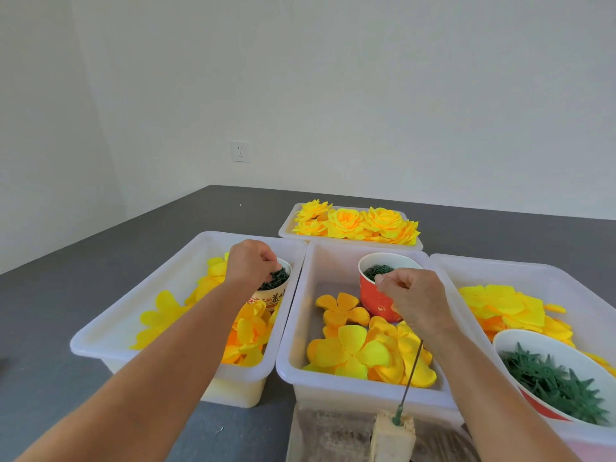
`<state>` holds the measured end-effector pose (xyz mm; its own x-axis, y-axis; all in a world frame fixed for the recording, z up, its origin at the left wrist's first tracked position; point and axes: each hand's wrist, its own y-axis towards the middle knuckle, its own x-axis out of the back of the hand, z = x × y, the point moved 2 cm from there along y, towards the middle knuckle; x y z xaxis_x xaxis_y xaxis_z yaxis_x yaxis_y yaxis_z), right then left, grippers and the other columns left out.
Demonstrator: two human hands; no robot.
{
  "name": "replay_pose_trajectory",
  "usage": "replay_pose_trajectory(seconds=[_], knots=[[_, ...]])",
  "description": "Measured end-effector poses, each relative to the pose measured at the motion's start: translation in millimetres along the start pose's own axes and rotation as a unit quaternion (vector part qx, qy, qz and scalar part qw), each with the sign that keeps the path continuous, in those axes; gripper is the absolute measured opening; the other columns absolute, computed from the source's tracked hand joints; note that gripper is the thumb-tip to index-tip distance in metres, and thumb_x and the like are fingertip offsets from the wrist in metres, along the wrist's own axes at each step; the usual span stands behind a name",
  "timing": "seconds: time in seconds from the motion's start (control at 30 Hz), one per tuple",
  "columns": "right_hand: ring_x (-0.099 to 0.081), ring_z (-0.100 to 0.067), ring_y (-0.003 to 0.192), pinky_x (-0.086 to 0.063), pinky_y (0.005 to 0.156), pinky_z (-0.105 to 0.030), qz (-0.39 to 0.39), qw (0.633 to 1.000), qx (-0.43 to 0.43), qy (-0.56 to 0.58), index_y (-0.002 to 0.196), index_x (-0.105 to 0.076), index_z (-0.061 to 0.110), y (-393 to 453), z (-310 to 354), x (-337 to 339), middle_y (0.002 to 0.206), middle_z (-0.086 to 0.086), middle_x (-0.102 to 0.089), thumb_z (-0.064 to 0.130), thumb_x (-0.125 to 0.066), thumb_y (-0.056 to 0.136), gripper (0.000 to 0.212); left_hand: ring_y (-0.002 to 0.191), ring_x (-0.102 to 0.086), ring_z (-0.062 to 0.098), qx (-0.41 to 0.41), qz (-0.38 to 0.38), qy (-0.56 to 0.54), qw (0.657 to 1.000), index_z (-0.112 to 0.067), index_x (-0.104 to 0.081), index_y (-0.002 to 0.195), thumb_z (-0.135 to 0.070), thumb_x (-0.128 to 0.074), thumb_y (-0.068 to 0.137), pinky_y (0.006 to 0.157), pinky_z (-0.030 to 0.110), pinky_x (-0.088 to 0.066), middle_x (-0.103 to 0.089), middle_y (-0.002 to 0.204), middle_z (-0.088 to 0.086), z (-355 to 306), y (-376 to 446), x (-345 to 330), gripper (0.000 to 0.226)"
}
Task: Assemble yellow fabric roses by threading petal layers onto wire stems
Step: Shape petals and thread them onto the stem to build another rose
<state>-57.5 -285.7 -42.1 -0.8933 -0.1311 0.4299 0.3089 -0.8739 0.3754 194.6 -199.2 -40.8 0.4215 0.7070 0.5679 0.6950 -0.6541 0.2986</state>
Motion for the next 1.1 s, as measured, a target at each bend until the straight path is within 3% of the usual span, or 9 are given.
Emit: replay_pose_trajectory(seconds=[0.1, 0.2, 0.43, 0.57, 0.67, 0.73, 0.93, 1.1], knots=[[-0.053, -0.008, 0.071, -0.045, 0.071, -0.027, 0.006, 1.000, 0.006, -0.005, 0.082, -0.073, 0.012, 1, 0, -1, 0.072, 0.010, -0.060, 0.021, -0.067, 0.086, 0.011, 0.057, -0.064, 0.016, 0.011, 0.001, -0.104, 0.995, -0.007, -0.068, 0.077, 0.002, -0.073, 0.075, 0.057, 0.015, -0.053, -0.068, 0.070, 0.010, -7, -2, 2, 0.010], [-0.054, -0.008, 0.071, -0.046, 0.069, -0.025, 0.013, 1.000, 0.015, 0.007, 0.077, -0.071, 0.015, -2, 2, -1, 0.070, 0.011, -0.061, 0.021, -0.068, 0.085, 0.011, 0.065, -0.066, 0.017, 0.012, 0.045, -0.270, 0.962, 0.002, -0.066, 0.091, 0.013, -0.069, 0.075, 0.062, 0.017, -0.056, -0.068, 0.079, 0.012, -24, -10, 4, 0.020], [-0.061, 0.006, 0.071, -0.046, 0.068, -0.010, 0.068, 0.991, 0.029, 0.115, 0.079, -0.072, 0.023, -11, 13, 2, 0.077, 0.011, -0.070, 0.012, -0.071, 0.081, 0.012, 0.059, -0.068, 0.017, 0.013, 0.132, -0.472, 0.872, 0.001, -0.064, 0.078, 0.017, -0.060, 0.078, 0.060, 0.021, -0.056, -0.069, 0.063, 0.006, -70, -50, -8, 0.016], [-0.061, 0.003, 0.069, -0.048, 0.064, -0.010, 0.069, 0.972, 0.019, 0.223, 0.082, -0.073, 0.019, -19, 29, 9, 0.080, 0.000, -0.071, 0.011, -0.069, 0.082, 0.009, 0.056, -0.067, 0.017, 0.006, 0.171, -0.495, 0.852, -0.003, -0.066, 0.077, 0.011, -0.064, 0.074, 0.058, 0.023, -0.056, -0.068, 0.063, 0.007, -89, -77, -22, 0.014], [-0.068, -0.012, 0.077, -0.055, 0.068, -0.023, 0.098, 0.939, -0.009, 0.329, 0.081, -0.075, 0.016, -27, 39, 16, 0.082, -0.005, -0.074, 0.017, -0.067, 0.081, 0.008, 0.058, -0.065, 0.015, -0.045, 0.177, -0.469, 0.864, -0.004, -0.065, 0.077, 0.011, -0.068, 0.070, 0.060, 0.025, -0.056, -0.067, 0.065, 0.007, -100, -92, -26, 0.017], [-0.070, -0.016, 0.074, -0.054, 0.062, -0.023, 0.099, 0.924, -0.036, 0.367, 0.079, -0.076, 0.014, -33, 44, 22, 0.079, -0.006, -0.074, 0.023, -0.070, 0.072, 0.012, 0.060, -0.064, 0.014, -0.082, 0.177, -0.442, 0.875, -0.004, -0.065, 0.076, 0.013, -0.070, 0.068, 0.060, 0.025, -0.056, -0.067, 0.068, 0.010, -106, -101, -27, 0.020], [-0.072, -0.022, 0.076, -0.056, 0.064, -0.025, 0.103, 0.923, -0.051, 0.367, 0.079, -0.077, 0.014, -50, 46, 36, 0.083, -0.011, -0.074, 0.030, -0.073, 0.062, 0.024, 0.060, -0.064, 0.014, -0.135, 0.162, -0.386, 0.898, -0.008, -0.065, 0.072, 0.010, -0.074, 0.068, 0.058, 0.022, -0.054, -0.067, 0.065, 0.005, -119, -119, -23, 0.020], [-0.070, -0.021, 0.069, -0.054, 0.060, -0.024, 0.071, 0.933, -0.034, 0.352, 0.072, -0.076, 0.014, -62, 49, 42, 0.076, -0.011, -0.073, 0.013, -0.071, 0.071, 0.005, 0.059, -0.062, 0.012, -0.155, 0.168, -0.374, 0.899, -0.009, -0.065, 0.071, 0.010, -0.073, 0.070, 0.058, 0.021, -0.053, -0.065, 0.067, 0.008, -124, -131, -19, 0.021]])
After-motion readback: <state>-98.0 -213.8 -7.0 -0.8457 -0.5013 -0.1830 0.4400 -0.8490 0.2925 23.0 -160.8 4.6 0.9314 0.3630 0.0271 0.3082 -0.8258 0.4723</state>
